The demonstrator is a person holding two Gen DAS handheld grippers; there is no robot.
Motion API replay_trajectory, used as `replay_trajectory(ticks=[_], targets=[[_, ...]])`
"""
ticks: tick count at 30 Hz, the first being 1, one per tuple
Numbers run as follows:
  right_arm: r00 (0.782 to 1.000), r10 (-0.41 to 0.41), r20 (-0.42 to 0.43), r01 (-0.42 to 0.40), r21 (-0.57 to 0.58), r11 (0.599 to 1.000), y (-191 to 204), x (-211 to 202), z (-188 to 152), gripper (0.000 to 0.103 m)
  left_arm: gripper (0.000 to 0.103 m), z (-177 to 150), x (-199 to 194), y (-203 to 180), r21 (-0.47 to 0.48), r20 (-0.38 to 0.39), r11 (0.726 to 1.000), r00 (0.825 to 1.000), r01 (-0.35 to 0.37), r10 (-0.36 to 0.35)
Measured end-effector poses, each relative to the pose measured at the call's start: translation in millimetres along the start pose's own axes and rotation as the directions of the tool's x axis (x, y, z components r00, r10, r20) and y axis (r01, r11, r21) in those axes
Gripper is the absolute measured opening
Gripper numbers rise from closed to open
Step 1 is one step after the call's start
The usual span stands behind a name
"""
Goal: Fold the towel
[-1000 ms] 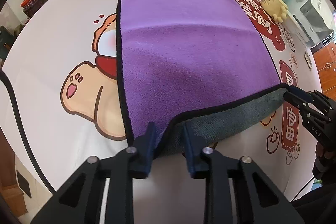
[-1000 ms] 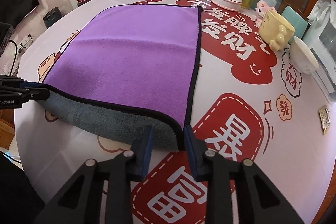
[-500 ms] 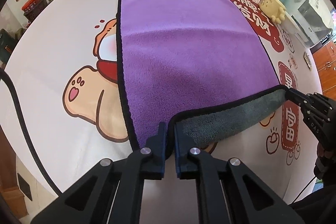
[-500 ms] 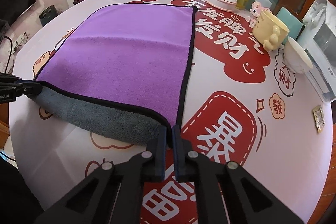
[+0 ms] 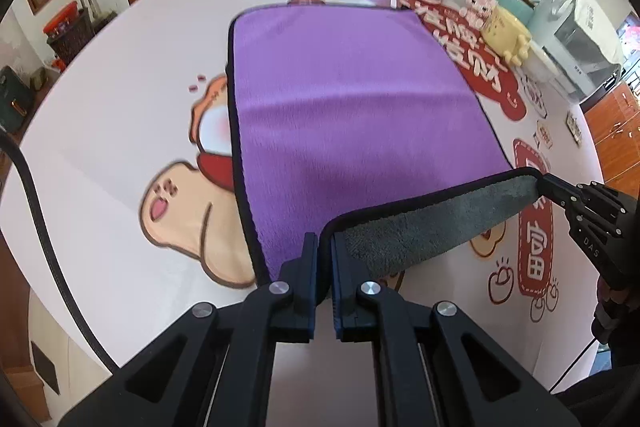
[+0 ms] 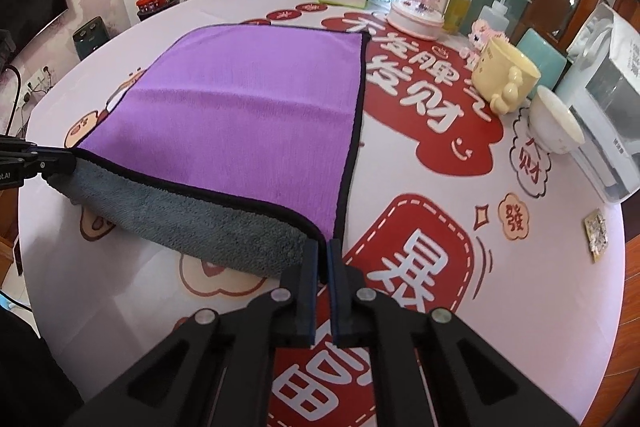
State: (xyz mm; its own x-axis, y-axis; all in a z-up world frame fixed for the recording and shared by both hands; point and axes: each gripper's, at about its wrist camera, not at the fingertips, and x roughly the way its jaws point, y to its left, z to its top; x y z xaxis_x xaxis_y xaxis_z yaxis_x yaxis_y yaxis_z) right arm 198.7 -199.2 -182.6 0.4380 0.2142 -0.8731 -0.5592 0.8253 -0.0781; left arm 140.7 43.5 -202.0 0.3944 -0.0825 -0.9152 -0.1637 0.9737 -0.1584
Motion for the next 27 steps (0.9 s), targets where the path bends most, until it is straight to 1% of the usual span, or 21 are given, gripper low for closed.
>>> replay_trajectory(ticks=[3, 8, 12, 15, 18, 21, 24, 27], targets=[[1.000, -0.006, 0.029, 0.006, 0.008, 1.000, -1.2, -10.4, 9.4, 0.004, 0.004, 8.1, -13.7, 0.5, 0.004, 0.031, 1.000, 1.000, 0.000, 0.000], [0.996, -0.022, 0.086, 0.020, 0.020, 1.000, -1.1, -26.8, 28.6, 0.004, 0.004, 30.1, -43.7, 4.2, 0.014, 0.119, 1.000, 0.993, -0.007, 0.006], [0.989, -0.033, 0.142, 0.029, 0.029, 0.999, 1.6, -38.5, 47.7, 0.004, 0.004, 51.5, -65.6, 10.9, 0.014, 0.196, 1.000, 0.981, -0.011, 0.008], [0.983, -0.040, 0.180, 0.035, 0.034, 0.999, 3.0, -44.3, 62.1, 0.004, 0.004, 67.1, -76.6, 16.6, 0.015, 0.250, 1.000, 0.968, -0.017, 0.013], [0.974, -0.053, 0.220, 0.047, 0.033, 0.998, 4.1, -47.7, 79.3, 0.004, 0.004, 82.9, -84.0, 23.5, 0.019, 0.293, 0.999, 0.956, -0.027, 0.020], [0.960, -0.066, 0.271, 0.060, 0.030, 0.998, 4.9, -50.2, 98.6, 0.004, 0.004, 97.1, -86.9, 31.2, 0.019, 0.329, 0.999, 0.944, -0.039, 0.030], [0.943, -0.083, 0.322, 0.078, 0.028, 0.997, 4.2, -49.3, 120.7, 0.004, 0.004, 114.9, -85.9, 36.9, 0.021, 0.364, 0.999, 0.931, -0.048, 0.036], [0.930, -0.101, 0.353, 0.099, 0.022, 0.995, 2.3, -45.1, 136.8, 0.004, 0.004, 130.4, -80.4, 39.3, 0.030, 0.385, 0.998, 0.922, -0.056, 0.040]])
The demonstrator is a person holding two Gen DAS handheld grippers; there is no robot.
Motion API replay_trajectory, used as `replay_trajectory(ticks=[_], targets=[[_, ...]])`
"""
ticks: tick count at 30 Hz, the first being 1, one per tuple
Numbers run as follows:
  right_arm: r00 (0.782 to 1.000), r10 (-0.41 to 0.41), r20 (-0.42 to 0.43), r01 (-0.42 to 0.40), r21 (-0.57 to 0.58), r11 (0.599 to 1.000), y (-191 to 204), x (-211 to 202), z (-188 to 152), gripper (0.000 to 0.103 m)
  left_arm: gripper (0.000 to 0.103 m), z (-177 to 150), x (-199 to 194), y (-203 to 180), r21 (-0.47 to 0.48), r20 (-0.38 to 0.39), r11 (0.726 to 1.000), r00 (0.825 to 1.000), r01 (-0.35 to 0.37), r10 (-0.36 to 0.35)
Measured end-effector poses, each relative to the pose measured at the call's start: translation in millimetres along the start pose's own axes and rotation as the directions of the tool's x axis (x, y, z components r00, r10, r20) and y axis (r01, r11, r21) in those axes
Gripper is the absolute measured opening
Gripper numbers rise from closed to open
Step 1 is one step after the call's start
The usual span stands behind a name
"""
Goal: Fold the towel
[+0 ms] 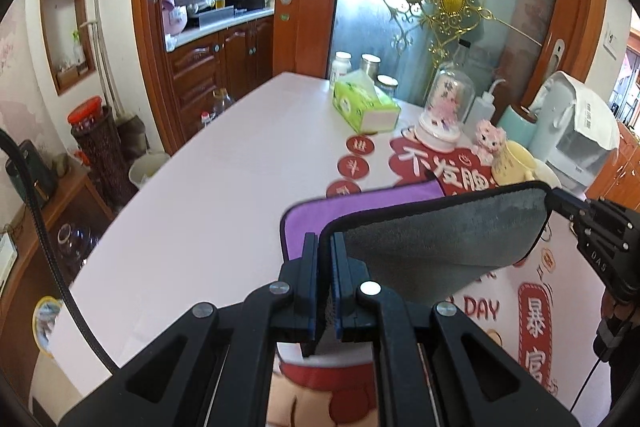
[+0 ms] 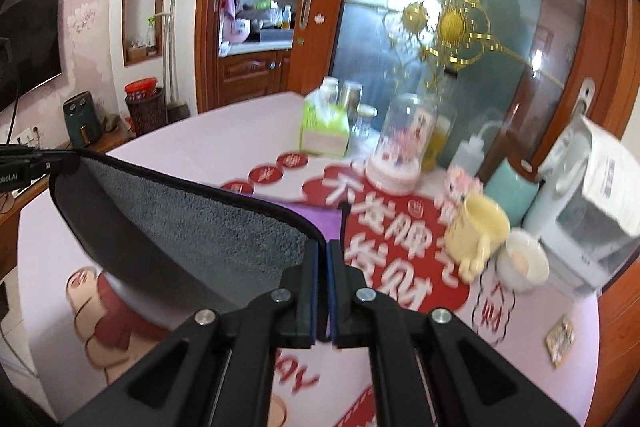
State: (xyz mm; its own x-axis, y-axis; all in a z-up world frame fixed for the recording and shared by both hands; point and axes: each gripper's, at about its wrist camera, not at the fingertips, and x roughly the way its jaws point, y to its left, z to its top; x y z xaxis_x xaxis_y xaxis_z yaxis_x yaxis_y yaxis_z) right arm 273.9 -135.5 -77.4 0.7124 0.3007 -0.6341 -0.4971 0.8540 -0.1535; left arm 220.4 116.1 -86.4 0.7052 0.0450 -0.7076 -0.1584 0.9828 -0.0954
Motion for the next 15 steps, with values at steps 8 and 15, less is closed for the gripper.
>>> replay_trajectory(ticks=[8, 15], targets=[[0.999, -0.033, 0.020, 0.033, -0.020, 0.999, -3.7, 41.4, 22.8, 0.004, 0.004, 30.1, 46.6, 6.8, 0.010, 0.033, 1.000, 0.999, -0.002, 0.001], [0.998, -0.044, -0.040, 0.044, 0.002, 0.999, -6.1, 95.2, 16.9, 0.004, 0.004, 41.5, 106.8, 12.3, -0.004, -0.003, 1.000, 1.000, -0.005, 0.004]])
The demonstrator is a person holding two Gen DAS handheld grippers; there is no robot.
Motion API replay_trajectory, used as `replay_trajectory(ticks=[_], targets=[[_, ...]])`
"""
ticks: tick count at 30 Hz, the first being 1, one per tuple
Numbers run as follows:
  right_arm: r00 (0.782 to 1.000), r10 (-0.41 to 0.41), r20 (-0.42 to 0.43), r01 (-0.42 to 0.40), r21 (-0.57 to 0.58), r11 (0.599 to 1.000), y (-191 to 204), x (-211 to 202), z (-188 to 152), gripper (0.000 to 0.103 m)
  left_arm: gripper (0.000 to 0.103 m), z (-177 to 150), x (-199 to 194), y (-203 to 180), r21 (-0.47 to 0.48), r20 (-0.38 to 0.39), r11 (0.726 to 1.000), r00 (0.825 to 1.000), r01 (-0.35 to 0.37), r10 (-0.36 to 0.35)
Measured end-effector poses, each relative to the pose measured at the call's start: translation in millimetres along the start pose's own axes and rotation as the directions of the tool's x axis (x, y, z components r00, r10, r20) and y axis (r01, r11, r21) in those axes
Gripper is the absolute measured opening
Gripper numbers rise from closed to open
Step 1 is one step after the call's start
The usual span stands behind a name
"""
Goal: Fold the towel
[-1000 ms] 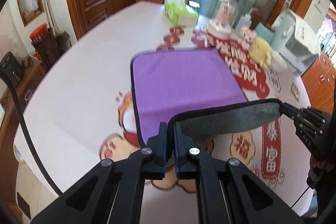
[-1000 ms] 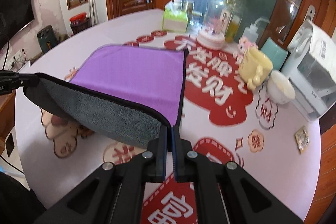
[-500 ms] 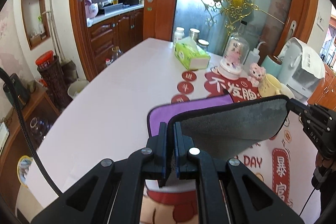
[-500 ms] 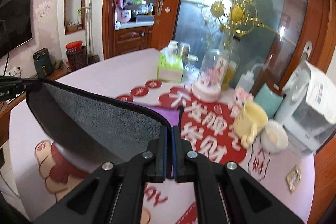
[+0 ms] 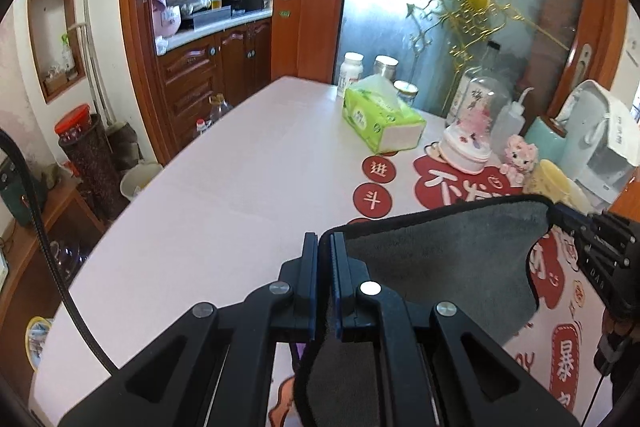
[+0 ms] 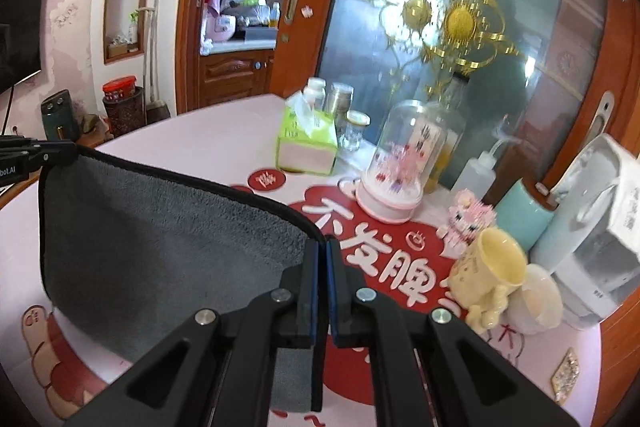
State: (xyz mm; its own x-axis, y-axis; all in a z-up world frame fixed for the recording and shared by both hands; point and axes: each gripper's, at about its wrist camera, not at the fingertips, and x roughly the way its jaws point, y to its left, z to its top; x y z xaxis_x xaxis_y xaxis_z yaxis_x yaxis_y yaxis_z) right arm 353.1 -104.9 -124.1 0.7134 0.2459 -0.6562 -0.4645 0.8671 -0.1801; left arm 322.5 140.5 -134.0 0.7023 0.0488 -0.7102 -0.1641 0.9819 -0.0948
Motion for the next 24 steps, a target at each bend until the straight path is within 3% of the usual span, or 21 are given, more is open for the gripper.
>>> replay_trajectory(ticks=[10, 13, 15, 24], targets=[[0.993, 0.024, -0.111, -0.017, 0.056, 0.998, 10.0, 64.7, -20.9, 0.005, 0.008, -9.7, 69.8, 4.0, 0.004, -0.115, 0.997, 0.991, -0.074, 0.074], [0.989, 0.047, -0.138, -0.034, 0.094, 0.995, 7.7, 72.4, -22.7, 0.007, 0.021, -10.3, 75.7, 7.5, -0.017, -0.135, 0.995, 0.987, -0.094, 0.091], [0.987, 0.048, -0.152, -0.031, 0.112, 0.993, 6.7, 73.9, -23.0, 0.009, 0.037, -9.7, 75.4, 10.4, -0.032, -0.134, 0.993, 0.985, -0.111, 0.106], [0.992, 0.010, -0.125, 0.008, 0.142, 0.990, -7.6, 45.5, -15.4, 0.030, 0.056, -7.8, 47.8, 11.9, -0.010, -0.135, 0.990, 0.981, -0.141, 0.138]])
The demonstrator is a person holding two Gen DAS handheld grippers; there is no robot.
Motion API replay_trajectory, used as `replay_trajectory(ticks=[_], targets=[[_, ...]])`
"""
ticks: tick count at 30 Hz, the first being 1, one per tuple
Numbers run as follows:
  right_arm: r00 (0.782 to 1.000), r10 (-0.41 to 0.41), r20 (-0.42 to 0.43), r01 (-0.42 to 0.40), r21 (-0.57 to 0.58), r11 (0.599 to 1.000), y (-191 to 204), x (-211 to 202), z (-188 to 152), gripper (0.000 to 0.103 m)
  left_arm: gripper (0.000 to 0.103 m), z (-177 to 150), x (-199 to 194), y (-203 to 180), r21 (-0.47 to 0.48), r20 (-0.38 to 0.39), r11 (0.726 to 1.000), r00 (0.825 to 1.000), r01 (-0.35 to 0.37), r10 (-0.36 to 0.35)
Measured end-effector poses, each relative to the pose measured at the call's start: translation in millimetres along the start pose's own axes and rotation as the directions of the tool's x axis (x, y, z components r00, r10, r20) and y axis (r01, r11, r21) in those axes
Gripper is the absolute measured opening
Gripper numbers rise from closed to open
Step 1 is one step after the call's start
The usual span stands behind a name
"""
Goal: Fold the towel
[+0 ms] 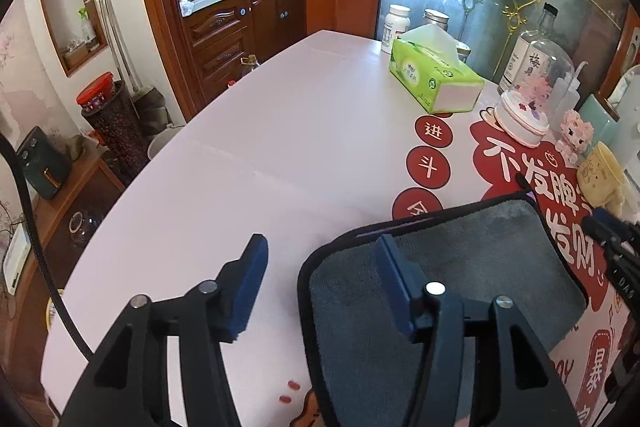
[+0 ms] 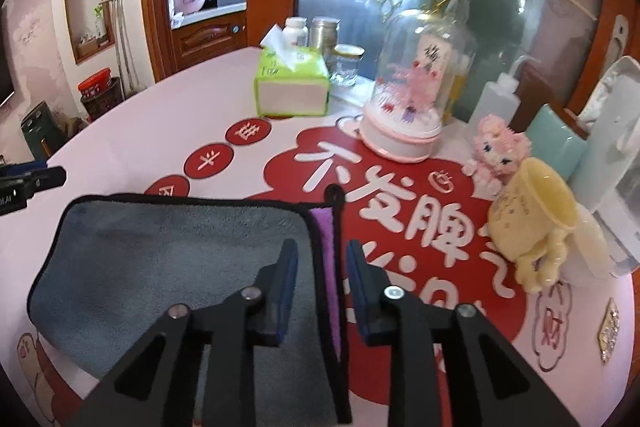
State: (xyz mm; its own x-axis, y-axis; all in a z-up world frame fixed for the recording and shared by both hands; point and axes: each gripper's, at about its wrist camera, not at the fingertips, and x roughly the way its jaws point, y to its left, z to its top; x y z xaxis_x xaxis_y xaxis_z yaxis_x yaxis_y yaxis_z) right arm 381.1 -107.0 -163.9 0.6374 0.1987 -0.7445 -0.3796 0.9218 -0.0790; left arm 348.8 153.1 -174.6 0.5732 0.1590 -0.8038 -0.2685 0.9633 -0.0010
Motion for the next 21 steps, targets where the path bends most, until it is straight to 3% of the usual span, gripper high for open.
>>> replay_trajectory(ticks=[2, 5, 12, 21], targets=[[1.000, -0.008, 0.016, 0.008, 0.013, 1.000, -3.2, -14.4, 0.3, 0.038, 0.061, -2.3, -11.8, -0.8, 0.008, 0.000, 1.000, 1.000, -0.007, 0.007], [0.999, -0.022, 0.028, 0.021, 0.024, 0.999, -6.8, -32.3, -0.4, 0.047, 0.075, -6.7, -30.4, 0.0, 0.003, -0.006, 1.000, 1.000, -0.007, 0.007], [0.998, -0.055, 0.040, 0.052, 0.080, 0.995, -6.6, -81.4, -20.1, 0.063, 0.078, -23.8, -75.5, 6.9, 0.047, -0.005, 0.998, 0.999, 0.036, -0.036], [0.995, -0.103, -0.016, 0.104, 0.181, 0.978, 9.1, -137.2, -76.7, 0.078, 0.085, -57.1, -129.6, 14.0, 0.122, 0.000, 0.985, 0.992, 0.123, -0.124]])
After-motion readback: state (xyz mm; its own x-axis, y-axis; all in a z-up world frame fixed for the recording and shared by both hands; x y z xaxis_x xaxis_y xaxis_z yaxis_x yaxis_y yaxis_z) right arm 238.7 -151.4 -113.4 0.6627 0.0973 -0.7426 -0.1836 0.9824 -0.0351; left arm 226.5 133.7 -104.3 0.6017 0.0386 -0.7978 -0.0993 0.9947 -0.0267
